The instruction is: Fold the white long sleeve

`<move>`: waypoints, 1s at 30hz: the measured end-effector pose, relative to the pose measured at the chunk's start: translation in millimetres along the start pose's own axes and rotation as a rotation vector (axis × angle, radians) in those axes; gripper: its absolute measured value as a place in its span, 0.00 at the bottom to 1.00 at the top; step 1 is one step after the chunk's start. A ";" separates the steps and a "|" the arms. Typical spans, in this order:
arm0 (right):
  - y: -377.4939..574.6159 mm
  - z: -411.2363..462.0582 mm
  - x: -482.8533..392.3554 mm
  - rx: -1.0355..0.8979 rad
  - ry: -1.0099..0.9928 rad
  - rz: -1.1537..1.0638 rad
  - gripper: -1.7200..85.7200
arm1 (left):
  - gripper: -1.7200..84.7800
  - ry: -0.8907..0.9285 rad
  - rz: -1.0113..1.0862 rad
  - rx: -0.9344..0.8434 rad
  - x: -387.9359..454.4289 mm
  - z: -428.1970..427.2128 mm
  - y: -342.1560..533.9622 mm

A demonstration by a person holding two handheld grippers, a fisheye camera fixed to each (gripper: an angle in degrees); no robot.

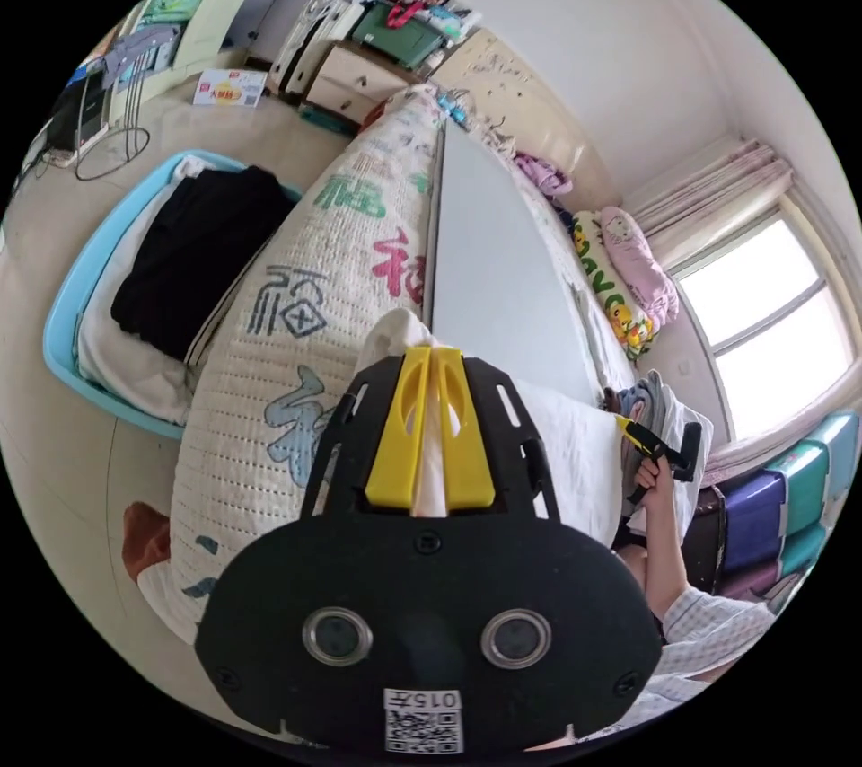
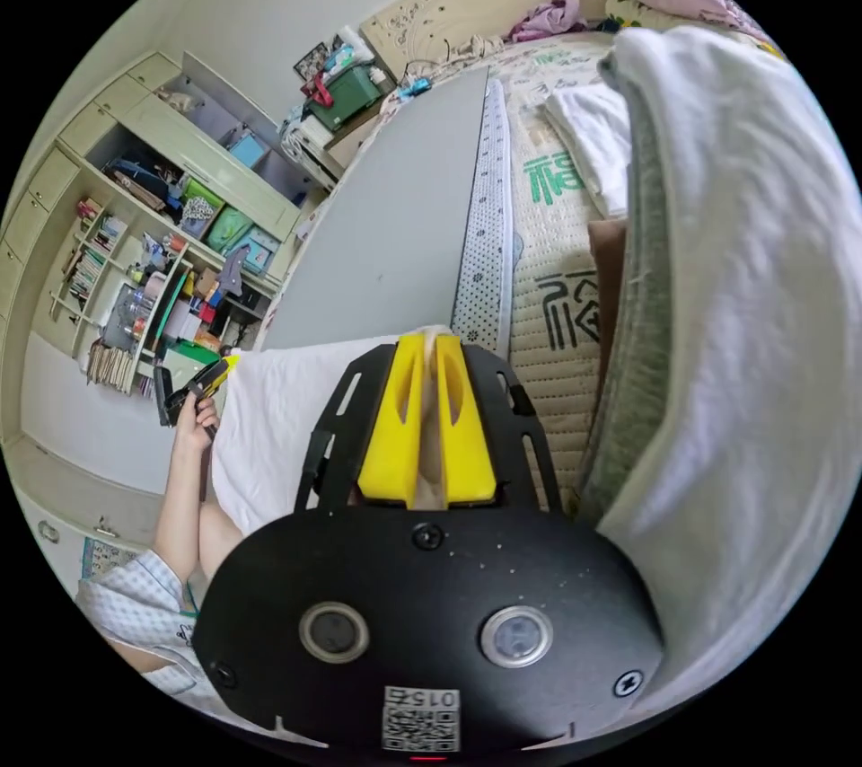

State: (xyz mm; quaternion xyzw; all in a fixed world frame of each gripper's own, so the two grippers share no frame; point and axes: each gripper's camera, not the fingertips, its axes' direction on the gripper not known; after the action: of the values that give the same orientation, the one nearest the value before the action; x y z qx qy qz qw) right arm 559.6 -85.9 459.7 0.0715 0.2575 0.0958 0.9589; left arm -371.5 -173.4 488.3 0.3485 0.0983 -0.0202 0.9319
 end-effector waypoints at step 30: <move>132.2 45.8 -172.6 0.474 0.704 -0.097 0.04 | 0.07 0.100 -0.015 0.024 -57.3 -22.9 0.7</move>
State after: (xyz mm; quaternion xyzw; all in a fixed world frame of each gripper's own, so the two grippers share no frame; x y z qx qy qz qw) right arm 416.8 0.5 606.5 0.2406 0.5870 0.0071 0.7730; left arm -431.5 -159.7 483.2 0.3595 0.1470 -0.0110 0.9214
